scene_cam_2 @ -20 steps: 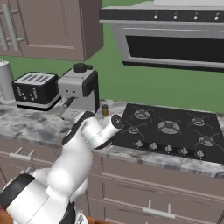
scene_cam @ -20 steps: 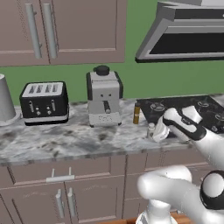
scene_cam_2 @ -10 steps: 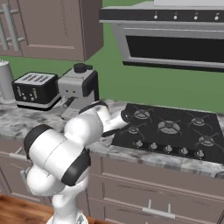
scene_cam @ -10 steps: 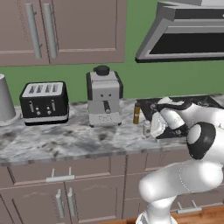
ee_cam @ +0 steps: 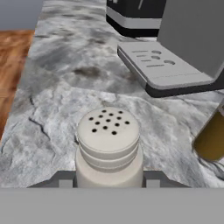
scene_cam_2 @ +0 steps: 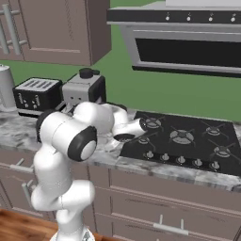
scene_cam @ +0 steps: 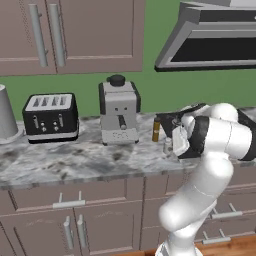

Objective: Collect the turmeric, ketchup, and shaker from the cabinet and place them next to the stove.

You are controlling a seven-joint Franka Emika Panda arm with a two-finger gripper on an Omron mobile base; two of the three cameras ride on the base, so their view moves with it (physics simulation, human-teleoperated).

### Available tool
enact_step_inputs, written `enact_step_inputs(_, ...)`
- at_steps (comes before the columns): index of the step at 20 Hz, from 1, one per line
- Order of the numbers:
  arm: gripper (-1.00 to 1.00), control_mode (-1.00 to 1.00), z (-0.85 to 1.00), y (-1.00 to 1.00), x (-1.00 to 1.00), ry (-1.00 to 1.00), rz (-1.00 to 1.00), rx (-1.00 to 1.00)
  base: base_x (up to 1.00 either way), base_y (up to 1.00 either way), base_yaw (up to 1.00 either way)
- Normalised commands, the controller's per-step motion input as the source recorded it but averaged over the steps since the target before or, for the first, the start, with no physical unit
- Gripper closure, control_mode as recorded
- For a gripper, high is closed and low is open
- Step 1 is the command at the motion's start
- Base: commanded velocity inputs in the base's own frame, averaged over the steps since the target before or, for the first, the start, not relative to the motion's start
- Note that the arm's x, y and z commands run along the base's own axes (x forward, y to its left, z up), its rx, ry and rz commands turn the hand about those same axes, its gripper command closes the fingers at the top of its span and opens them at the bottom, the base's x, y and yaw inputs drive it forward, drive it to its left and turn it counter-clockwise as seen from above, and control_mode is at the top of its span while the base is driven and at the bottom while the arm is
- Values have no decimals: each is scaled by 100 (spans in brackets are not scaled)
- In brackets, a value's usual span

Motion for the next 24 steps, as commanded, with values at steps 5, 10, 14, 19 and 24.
enact_step_inputs(5,100,-100,-24,0,20,-2,4,0,0,0,0)
enact_step_inputs(10,100,-100,-20,1,11,0,1,0,0,0,0)
enact_step_inputs(14,-100,-100,-17,8,14,0,0,0,0,0,0)
enact_step_inputs(19,-100,-100,-4,3,11,0,0,0,0,0,0)
enact_step_inputs(24,-100,-100,9,0,0,0,0,0,0,0,0)
